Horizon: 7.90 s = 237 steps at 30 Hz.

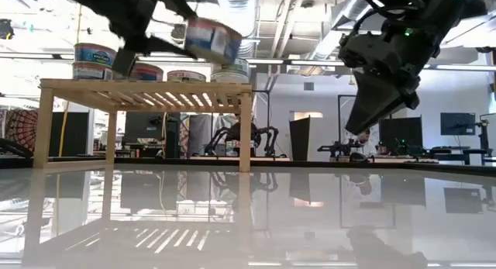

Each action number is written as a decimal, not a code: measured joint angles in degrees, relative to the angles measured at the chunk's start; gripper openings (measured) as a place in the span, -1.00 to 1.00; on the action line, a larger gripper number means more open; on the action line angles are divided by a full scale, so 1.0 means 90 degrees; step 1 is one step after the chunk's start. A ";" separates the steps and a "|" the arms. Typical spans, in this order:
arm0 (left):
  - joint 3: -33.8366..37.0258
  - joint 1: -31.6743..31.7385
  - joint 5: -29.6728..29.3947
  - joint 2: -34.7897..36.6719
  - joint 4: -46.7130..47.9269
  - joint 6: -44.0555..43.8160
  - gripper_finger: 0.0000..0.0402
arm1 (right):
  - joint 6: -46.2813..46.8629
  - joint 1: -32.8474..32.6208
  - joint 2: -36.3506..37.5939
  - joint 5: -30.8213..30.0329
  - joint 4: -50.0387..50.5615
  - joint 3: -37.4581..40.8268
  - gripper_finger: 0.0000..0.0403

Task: Stack canned seafood by type on shelf
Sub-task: Stack the blue tuna can on top of the bottom right blue tuna can on the shelf, then stack the green tuna can on top of the bottom left green tuna can on the shelf

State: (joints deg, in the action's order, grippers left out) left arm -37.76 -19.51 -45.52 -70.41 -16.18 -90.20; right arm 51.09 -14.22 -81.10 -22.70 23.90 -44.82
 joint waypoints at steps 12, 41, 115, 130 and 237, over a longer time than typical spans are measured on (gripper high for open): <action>0.0000 -0.0012 -0.0630 0.1973 0.1644 0.0917 -0.09 | -0.0296 0.0598 0.0003 0.0197 0.0617 -0.0273 -0.54; -0.0012 -0.0499 -0.4753 0.1868 0.1246 0.0053 -0.09 | -0.5691 0.5130 0.0027 0.5702 -0.0332 -0.0308 -0.63; -0.0012 0.1066 -0.4147 0.2115 0.4352 -0.4337 0.12 | -0.4942 0.4206 0.0027 0.5705 -0.0352 -0.0306 -0.63; -0.0012 0.1065 -0.3971 0.2270 0.4357 -0.4441 0.42 | -0.4594 0.3815 0.1107 0.5617 0.0425 -0.0761 -0.69; -0.0010 0.0638 -0.0639 0.3262 0.2326 0.1839 0.41 | -0.7187 0.3193 -0.3542 0.3036 0.2231 -0.7866 -0.86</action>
State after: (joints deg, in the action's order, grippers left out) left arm -37.85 -13.77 -51.27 -41.05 4.75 -73.65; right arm -13.59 14.52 -112.98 4.62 43.98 -115.61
